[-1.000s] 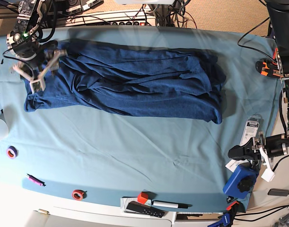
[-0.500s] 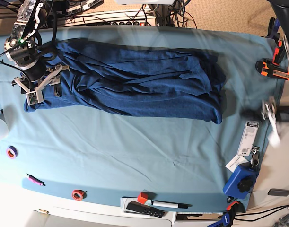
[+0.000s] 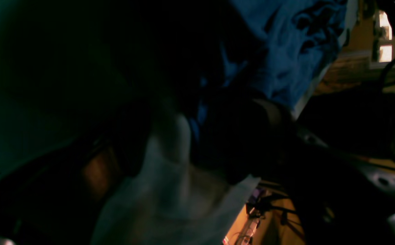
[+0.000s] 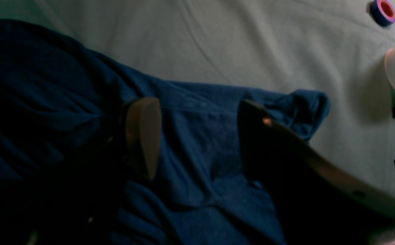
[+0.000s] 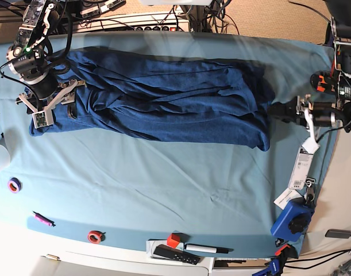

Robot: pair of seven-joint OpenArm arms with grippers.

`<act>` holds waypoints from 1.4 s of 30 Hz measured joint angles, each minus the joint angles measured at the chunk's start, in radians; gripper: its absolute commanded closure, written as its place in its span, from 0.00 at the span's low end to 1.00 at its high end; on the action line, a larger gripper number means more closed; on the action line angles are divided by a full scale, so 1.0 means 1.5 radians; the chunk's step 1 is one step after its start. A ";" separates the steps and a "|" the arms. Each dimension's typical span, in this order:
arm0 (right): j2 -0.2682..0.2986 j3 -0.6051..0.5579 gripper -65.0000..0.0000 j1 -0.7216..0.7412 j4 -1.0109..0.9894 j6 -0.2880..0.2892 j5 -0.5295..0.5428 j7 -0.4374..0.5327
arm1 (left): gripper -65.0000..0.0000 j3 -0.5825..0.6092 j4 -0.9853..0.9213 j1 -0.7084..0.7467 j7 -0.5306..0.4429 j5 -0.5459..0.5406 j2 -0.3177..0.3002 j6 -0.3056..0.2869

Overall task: Layout the t-shirt on the table in an organized manner, then fold the t-shirt properly
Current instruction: 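Reach the left gripper to the opposite end of the shirt and grasp it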

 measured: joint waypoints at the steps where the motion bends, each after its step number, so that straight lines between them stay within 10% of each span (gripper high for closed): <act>1: 0.000 0.000 0.46 0.000 0.000 -0.001 0.000 0.000 | 0.32 0.000 0.003 0.000 0.001 0.001 0.000 0.001; 33: 0.000 0.000 0.46 0.000 0.000 -0.028 -0.005 0.005 | 0.34 -0.002 0.008 0.007 -0.006 -0.010 0.095 0.010; 36: 0.000 0.000 0.46 0.000 0.000 -0.028 -0.005 0.005 | 0.57 -0.002 0.011 0.007 -0.001 0.001 0.097 0.008; 39: 0.000 0.000 0.46 0.000 0.000 -0.045 -0.006 0.006 | 0.99 -0.002 0.011 0.007 -0.001 0.002 0.098 0.007; 42: 0.000 0.000 0.46 0.000 0.000 -0.084 -0.047 0.012 | 1.00 -0.002 0.011 0.007 0.002 0.002 0.098 -0.020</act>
